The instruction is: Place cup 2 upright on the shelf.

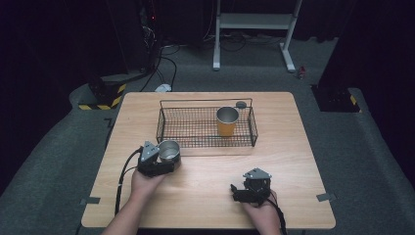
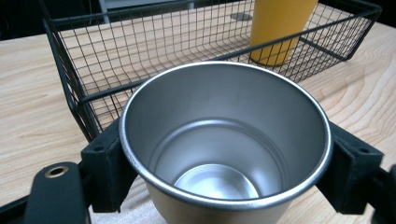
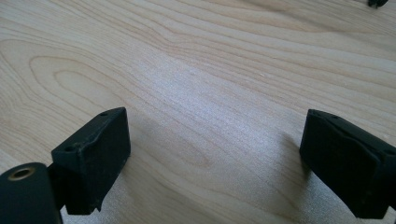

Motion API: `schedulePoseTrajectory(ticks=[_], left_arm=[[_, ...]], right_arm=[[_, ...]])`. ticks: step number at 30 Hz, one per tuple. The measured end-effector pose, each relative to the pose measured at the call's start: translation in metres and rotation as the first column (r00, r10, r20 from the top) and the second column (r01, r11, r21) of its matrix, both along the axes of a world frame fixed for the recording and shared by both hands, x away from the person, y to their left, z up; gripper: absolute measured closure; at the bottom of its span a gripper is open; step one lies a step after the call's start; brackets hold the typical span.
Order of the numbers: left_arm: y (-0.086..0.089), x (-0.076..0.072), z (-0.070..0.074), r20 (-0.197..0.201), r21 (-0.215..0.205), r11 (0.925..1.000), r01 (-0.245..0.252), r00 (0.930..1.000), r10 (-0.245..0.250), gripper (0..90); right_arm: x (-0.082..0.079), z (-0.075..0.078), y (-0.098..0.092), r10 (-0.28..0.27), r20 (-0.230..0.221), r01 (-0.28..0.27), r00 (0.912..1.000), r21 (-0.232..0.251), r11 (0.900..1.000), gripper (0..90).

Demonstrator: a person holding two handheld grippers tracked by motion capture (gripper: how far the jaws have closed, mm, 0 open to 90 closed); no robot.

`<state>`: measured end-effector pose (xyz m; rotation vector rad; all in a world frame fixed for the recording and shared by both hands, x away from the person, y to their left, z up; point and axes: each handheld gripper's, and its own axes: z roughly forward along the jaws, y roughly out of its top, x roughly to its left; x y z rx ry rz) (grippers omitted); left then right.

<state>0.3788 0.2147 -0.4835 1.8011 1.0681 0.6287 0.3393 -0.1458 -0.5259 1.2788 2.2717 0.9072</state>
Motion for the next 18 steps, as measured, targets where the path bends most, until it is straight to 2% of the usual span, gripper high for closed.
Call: schedulePoseTrajectory(ticks=[9,14,18], left_arm=[[-0.005,0.0,0.014,0.029,-0.021,0.9993,0.032,0.9991,-0.031,18.9],[-0.009,0.001,0.022,0.032,-0.015,0.9986,0.052,0.9982,-0.051,18.9],[-0.01,0.002,0.025,0.038,-0.028,0.9981,0.054,0.9979,-0.053,18.9]], right_arm=[[0.0,0.0,0.0,0.0,0.0,0.0,1.0,0.0,1.0,8.6],[0.0,0.0,0.0,0.0,0.0,0.0,1.0,0.0,1.0,8.6],[0.0,0.0,0.0,0.0,0.0,0.0,1.0,0.0,1.0,8.6]])
